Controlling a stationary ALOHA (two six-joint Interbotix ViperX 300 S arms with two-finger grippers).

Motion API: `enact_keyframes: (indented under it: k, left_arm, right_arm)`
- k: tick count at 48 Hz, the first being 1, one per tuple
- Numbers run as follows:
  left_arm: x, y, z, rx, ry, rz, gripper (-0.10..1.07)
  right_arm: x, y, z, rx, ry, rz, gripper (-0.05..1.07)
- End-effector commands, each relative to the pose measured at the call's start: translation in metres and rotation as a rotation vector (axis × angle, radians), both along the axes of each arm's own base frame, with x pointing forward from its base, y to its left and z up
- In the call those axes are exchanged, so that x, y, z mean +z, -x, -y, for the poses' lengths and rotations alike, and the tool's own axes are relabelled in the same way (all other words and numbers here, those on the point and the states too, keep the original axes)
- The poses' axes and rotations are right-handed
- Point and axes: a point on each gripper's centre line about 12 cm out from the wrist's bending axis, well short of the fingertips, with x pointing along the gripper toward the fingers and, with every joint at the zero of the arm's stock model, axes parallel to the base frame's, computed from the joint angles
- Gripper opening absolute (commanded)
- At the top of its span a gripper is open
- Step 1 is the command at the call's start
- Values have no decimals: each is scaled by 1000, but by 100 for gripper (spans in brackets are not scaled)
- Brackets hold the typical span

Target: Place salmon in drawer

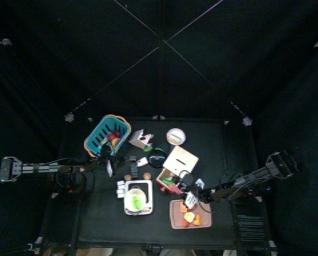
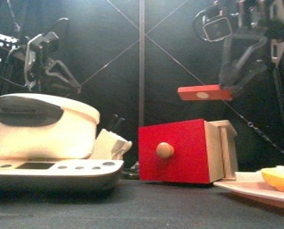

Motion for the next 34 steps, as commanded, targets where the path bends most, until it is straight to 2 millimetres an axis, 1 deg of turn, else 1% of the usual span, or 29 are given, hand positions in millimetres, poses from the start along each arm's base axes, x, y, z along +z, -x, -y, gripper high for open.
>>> enact_keyframes:
  k: [1, 11, 16, 26, 34]
  left_arm:
    - [6, -2, -1, 1, -5, 15, 57]
    - [5, -2, -1, 0, -5, 14, 57]
    - [6, -2, 0, 0, -5, 15, 57]
    - [6, -2, -1, 1, -5, 15, 57]
    - [5, -2, -1, 0, -5, 14, 57]
  right_arm:
    - [9, -9, 9, -15, -10, 45, 64]
    - [-5, -13, 27, -62, -1, 15, 65]
    - [-10, -15, 31, -65, 16, 2, 65]
    - [-16, -18, 31, -53, 34, -12, 67]
    - [-17, -20, 29, -39, 30, -5, 74]
